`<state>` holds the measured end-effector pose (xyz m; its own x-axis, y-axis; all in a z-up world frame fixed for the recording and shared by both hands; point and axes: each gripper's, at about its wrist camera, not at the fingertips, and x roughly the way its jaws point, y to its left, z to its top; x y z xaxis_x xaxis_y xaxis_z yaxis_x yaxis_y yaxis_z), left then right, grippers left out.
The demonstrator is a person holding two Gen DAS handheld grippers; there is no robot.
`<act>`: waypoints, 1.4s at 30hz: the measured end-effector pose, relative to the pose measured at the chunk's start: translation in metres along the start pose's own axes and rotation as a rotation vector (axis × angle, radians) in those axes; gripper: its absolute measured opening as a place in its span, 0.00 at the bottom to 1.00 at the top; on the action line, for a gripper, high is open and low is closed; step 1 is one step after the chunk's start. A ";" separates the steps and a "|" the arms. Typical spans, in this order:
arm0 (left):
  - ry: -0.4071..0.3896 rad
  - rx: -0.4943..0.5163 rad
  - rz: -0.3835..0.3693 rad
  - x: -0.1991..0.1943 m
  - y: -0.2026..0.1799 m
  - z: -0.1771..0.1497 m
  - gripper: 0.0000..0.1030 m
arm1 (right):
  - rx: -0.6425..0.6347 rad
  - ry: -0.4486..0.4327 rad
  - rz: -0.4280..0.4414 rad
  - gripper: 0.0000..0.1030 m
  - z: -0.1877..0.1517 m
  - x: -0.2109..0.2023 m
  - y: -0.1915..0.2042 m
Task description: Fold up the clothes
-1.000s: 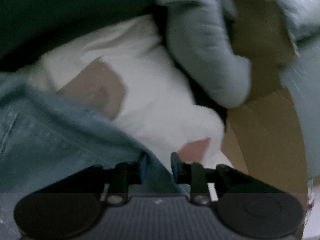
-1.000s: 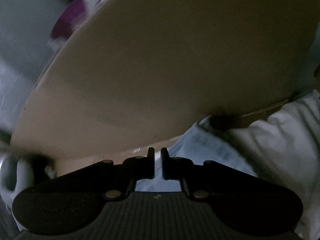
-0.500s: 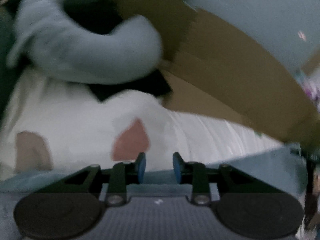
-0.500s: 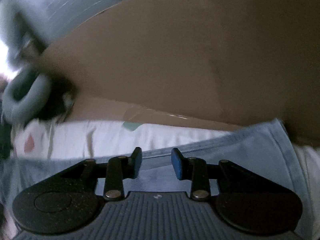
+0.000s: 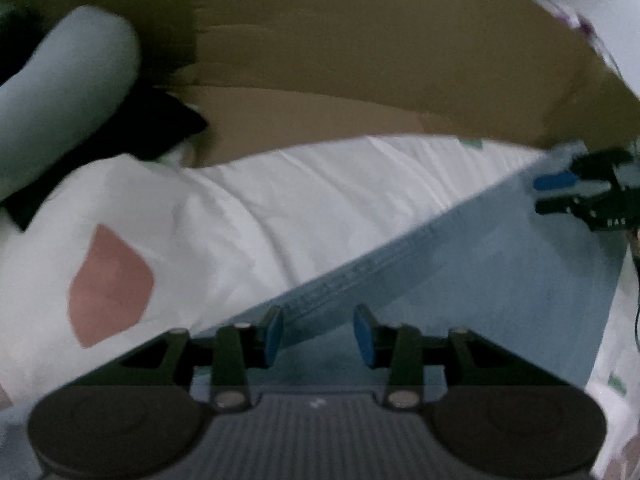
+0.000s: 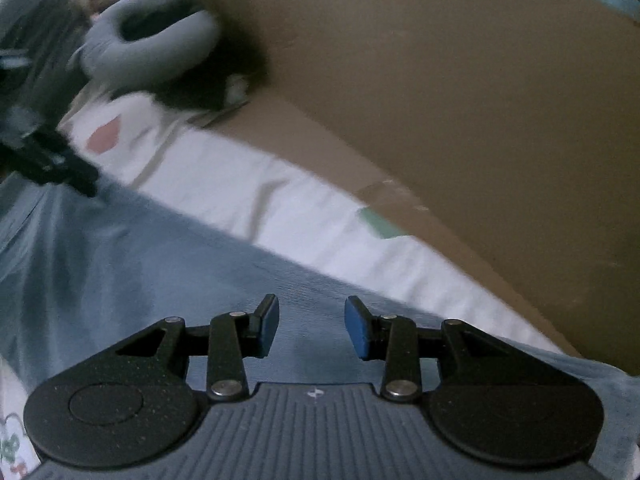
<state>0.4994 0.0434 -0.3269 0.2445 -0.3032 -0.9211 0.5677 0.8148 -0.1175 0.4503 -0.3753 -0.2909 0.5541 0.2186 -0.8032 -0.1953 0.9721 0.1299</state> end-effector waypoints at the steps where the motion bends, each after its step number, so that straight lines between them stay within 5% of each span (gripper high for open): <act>1: 0.016 0.029 0.007 0.002 -0.003 -0.001 0.40 | -0.021 0.006 0.008 0.42 -0.001 0.005 0.005; 8: 0.116 0.192 0.069 0.016 -0.016 -0.013 0.40 | -0.140 0.039 0.003 0.48 -0.006 0.022 0.035; 17: 0.140 0.348 0.119 0.023 -0.030 -0.026 0.39 | -0.272 0.040 0.003 0.48 0.002 0.029 0.059; 22: 0.124 0.404 0.148 0.019 -0.029 -0.025 0.00 | -0.360 0.088 0.001 0.49 0.002 0.041 0.065; 36: 0.051 0.456 0.076 0.004 -0.025 -0.037 0.01 | -0.412 0.148 0.029 0.49 0.012 0.056 0.060; 38: 0.066 0.455 0.108 0.010 -0.026 -0.035 0.05 | -0.418 0.153 0.047 0.46 0.013 0.057 0.060; 42: 0.088 0.466 0.118 0.017 -0.027 -0.033 0.16 | -0.466 0.168 0.066 0.17 0.012 0.054 0.068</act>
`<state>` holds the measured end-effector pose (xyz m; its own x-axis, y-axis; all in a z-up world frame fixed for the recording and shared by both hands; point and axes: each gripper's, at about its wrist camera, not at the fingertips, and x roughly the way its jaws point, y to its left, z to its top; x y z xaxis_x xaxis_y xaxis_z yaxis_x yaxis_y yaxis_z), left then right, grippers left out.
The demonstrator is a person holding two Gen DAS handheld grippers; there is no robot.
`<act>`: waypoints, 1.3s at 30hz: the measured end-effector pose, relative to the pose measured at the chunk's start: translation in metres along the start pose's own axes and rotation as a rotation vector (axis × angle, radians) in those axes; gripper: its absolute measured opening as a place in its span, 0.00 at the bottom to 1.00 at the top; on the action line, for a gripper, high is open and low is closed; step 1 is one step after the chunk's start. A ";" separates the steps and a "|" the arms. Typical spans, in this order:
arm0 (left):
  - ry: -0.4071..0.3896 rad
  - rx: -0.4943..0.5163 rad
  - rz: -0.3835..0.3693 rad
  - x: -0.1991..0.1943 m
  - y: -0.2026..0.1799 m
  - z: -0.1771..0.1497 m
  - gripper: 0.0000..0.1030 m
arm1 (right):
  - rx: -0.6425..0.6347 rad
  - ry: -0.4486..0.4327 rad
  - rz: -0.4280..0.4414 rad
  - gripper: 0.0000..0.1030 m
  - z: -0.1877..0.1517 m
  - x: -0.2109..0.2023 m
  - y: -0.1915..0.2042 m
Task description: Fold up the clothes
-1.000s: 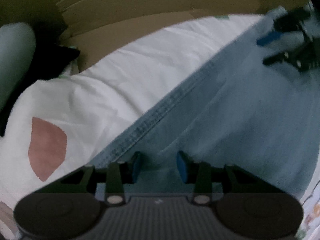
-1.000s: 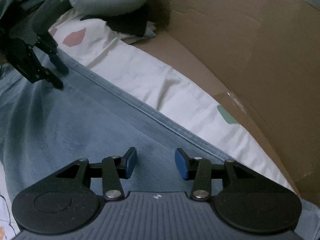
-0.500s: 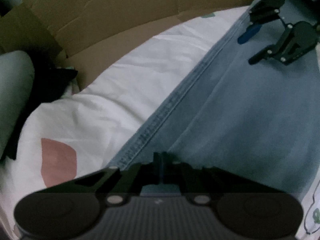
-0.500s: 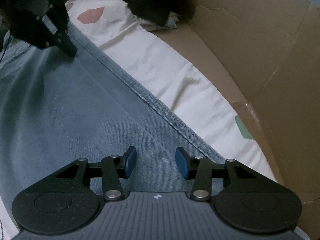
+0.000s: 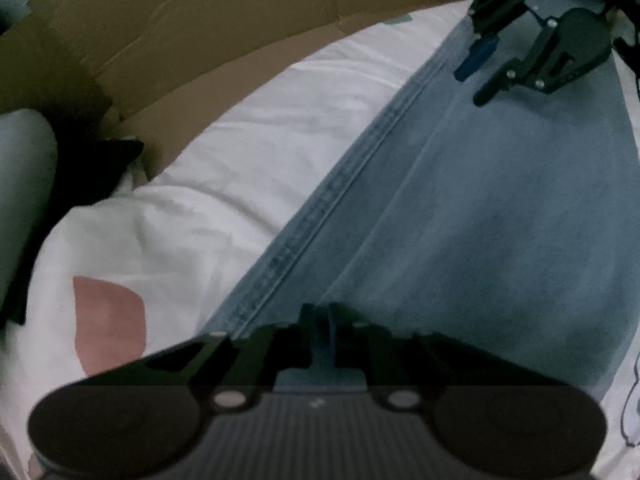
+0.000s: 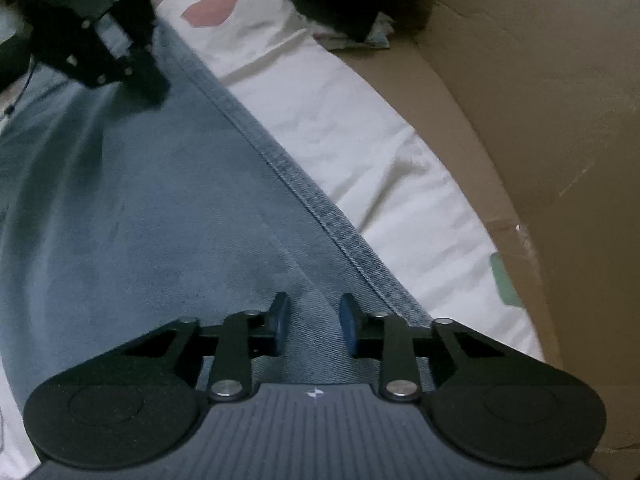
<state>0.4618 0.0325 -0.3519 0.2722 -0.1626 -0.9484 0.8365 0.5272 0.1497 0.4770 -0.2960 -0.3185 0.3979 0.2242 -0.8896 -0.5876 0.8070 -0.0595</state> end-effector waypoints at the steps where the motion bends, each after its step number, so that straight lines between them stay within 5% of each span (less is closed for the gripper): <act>1: 0.004 0.003 0.000 0.001 0.000 0.000 0.20 | -0.023 0.001 -0.012 0.14 0.000 -0.001 0.004; 6: 0.024 0.013 0.021 0.003 0.002 0.001 0.33 | -0.043 -0.042 -0.059 0.10 -0.003 -0.017 0.014; 11: 0.016 0.015 0.000 0.003 0.002 -0.002 0.28 | -0.052 -0.094 -0.132 0.09 -0.002 -0.038 0.023; 16: 0.003 0.078 0.018 0.001 -0.004 -0.001 0.00 | -0.045 -0.102 -0.187 0.08 -0.003 -0.039 0.029; 27: -0.117 0.005 0.112 -0.016 0.021 0.005 0.00 | 0.015 -0.077 -0.296 0.08 0.001 -0.028 0.020; 39: -0.170 -0.117 0.073 -0.030 0.041 -0.004 0.05 | 0.060 -0.016 -0.354 0.09 0.008 0.006 0.015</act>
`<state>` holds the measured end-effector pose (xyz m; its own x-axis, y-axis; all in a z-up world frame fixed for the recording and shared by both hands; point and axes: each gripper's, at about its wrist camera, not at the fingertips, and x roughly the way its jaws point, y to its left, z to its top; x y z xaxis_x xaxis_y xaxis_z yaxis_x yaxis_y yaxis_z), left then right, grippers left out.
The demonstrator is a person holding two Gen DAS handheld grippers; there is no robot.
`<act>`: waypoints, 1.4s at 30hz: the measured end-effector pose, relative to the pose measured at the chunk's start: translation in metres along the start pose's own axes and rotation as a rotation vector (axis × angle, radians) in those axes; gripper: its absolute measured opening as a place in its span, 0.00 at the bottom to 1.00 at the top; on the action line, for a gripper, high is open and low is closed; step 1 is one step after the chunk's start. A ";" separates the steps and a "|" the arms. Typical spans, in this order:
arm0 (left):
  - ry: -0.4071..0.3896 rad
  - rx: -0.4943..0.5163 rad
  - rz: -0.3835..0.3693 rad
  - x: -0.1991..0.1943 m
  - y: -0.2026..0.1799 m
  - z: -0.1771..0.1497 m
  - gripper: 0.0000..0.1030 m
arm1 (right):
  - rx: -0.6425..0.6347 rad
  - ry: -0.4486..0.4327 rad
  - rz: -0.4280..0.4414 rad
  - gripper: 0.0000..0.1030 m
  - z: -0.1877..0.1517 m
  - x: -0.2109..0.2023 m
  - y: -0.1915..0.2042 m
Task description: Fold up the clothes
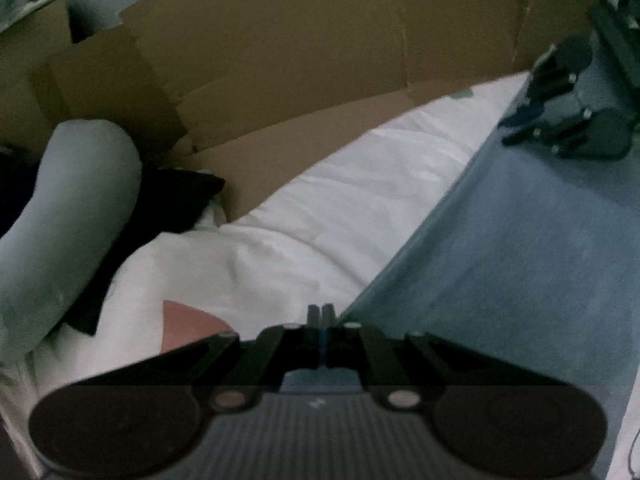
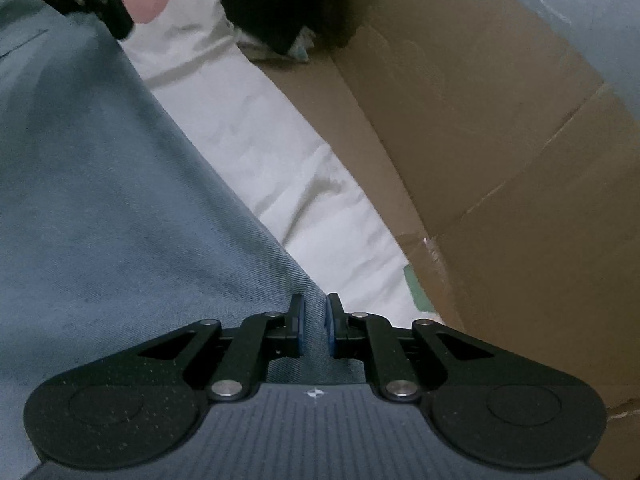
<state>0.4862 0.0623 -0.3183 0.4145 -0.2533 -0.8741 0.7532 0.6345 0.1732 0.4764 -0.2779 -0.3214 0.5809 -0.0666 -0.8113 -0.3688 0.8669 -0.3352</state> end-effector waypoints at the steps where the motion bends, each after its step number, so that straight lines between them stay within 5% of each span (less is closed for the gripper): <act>1: -0.001 -0.005 -0.006 0.000 -0.002 -0.001 0.07 | 0.015 0.003 0.000 0.10 -0.001 0.003 0.000; 5: 0.002 -0.015 -0.014 0.005 -0.018 0.000 0.08 | 0.167 -0.041 0.028 0.18 -0.004 -0.003 -0.020; 9: -0.039 -0.043 -0.052 0.005 -0.038 0.011 0.33 | 0.298 -0.094 0.050 0.33 -0.020 -0.041 -0.057; 16: -0.105 -0.061 -0.091 0.004 -0.075 0.044 0.51 | 0.390 -0.095 -0.111 0.39 -0.085 -0.096 -0.106; 28: -0.156 -0.070 -0.123 0.025 -0.127 0.107 0.51 | 0.613 -0.007 -0.283 0.39 -0.180 -0.083 -0.163; 42: -0.153 -0.038 -0.257 0.087 -0.195 0.173 0.48 | 0.597 0.026 -0.275 0.39 -0.189 -0.051 -0.185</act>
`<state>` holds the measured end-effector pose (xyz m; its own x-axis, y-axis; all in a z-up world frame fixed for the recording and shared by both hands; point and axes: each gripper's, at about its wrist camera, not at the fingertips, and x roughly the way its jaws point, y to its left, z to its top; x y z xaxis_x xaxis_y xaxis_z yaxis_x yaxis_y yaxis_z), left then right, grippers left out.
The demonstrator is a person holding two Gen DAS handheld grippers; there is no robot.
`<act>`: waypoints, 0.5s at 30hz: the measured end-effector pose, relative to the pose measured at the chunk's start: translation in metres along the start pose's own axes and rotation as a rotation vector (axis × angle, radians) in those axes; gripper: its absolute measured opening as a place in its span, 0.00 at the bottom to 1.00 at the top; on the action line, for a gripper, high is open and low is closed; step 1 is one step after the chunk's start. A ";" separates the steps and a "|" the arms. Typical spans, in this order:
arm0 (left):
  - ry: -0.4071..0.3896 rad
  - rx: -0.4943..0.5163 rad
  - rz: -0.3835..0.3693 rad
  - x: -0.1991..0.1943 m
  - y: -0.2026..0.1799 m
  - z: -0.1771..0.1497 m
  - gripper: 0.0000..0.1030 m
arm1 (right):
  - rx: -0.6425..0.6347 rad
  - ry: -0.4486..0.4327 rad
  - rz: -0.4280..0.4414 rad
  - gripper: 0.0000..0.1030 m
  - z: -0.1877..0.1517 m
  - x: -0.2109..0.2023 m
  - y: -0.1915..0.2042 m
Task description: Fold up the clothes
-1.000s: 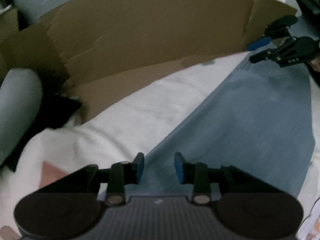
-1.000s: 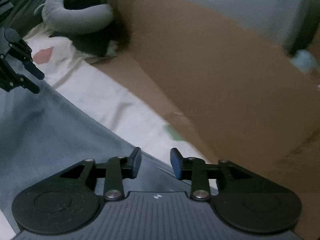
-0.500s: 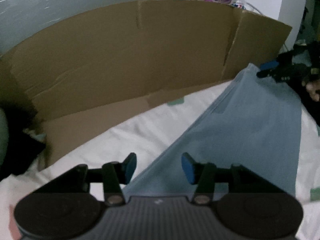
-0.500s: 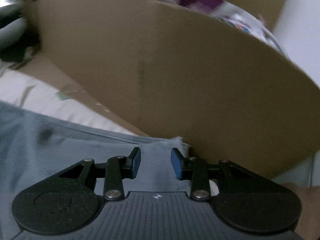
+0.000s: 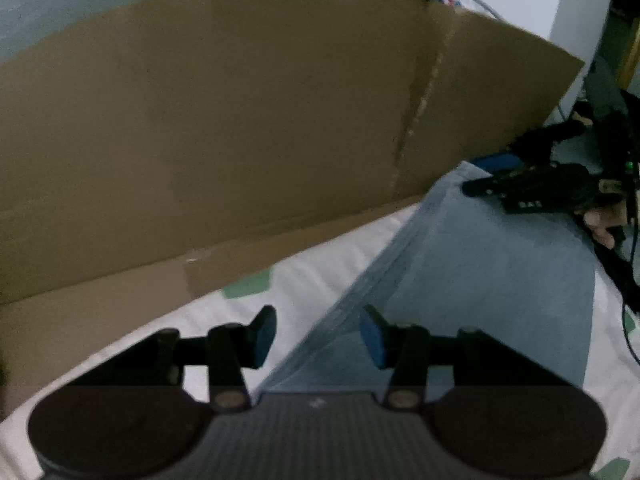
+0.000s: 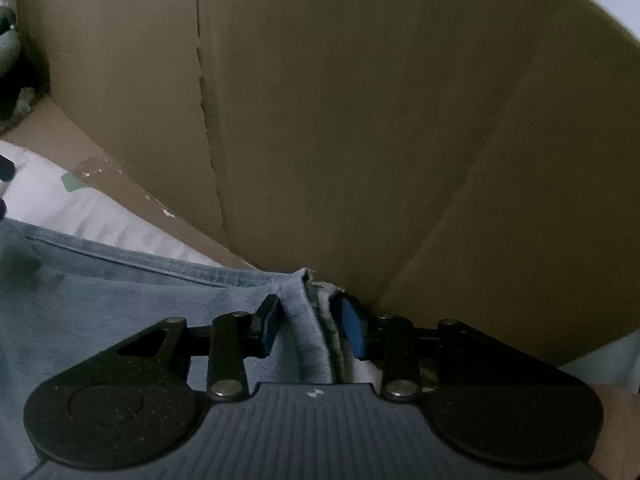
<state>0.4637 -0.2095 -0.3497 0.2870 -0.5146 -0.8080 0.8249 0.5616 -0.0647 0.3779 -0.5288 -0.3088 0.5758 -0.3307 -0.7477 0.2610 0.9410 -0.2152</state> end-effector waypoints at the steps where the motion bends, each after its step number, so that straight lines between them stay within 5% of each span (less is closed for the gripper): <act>1: 0.013 0.004 -0.018 0.006 -0.003 0.001 0.48 | -0.005 0.003 0.000 0.39 0.001 0.002 0.000; 8: 0.119 0.092 -0.054 0.027 -0.016 -0.009 0.33 | -0.022 -0.024 -0.028 0.40 -0.001 -0.004 0.004; 15: 0.149 0.143 -0.076 0.029 -0.013 -0.010 0.06 | -0.046 -0.022 -0.061 0.45 -0.005 -0.003 0.005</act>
<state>0.4559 -0.2249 -0.3781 0.1548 -0.4451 -0.8820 0.9052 0.4216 -0.0538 0.3733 -0.5225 -0.3108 0.5768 -0.3884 -0.7186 0.2606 0.9213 -0.2887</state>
